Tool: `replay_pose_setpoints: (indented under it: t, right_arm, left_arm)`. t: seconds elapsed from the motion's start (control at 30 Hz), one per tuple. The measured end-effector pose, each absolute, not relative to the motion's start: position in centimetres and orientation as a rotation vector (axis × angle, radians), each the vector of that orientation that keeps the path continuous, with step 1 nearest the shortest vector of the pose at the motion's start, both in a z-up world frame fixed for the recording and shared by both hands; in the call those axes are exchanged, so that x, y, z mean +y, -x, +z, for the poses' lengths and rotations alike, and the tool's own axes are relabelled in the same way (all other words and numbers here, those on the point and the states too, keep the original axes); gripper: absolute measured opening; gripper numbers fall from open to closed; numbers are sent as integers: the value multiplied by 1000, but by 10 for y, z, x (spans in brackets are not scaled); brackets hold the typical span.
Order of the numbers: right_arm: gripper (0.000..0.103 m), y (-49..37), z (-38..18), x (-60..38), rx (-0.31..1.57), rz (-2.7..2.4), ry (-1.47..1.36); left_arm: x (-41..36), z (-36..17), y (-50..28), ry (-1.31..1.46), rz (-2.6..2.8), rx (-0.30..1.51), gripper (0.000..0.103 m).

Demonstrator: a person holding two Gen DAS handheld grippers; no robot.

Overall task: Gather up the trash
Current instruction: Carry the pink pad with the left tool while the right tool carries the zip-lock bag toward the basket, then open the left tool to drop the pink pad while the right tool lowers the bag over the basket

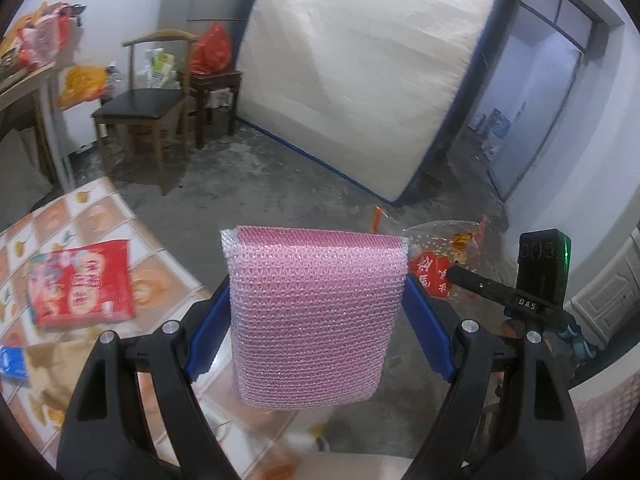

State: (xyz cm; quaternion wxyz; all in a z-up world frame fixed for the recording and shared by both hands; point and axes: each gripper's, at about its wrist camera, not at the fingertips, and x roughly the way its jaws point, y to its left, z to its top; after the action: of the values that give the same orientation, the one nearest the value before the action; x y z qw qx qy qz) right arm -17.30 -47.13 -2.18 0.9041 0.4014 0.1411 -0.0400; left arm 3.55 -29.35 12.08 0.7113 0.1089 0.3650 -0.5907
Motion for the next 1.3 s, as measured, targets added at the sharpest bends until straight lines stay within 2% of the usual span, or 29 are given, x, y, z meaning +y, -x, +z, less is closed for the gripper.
replay_pose_setpoints:
  t: [0.7, 0.93, 1.3]
  right_arm:
    - [15, 261, -68, -525, 335, -393, -892]
    - [15, 274, -114, -557, 399, -479, -1012]
    - [15, 230, -218, -587, 583, -530, -1202]
  left_arm:
    - [-417, 30, 11, -236, -1298, 1058, 78]
    - [-461, -38, 27, -255, -1240, 1197, 78]
    - [-527, -178, 31, -362, -1040, 1393, 79]
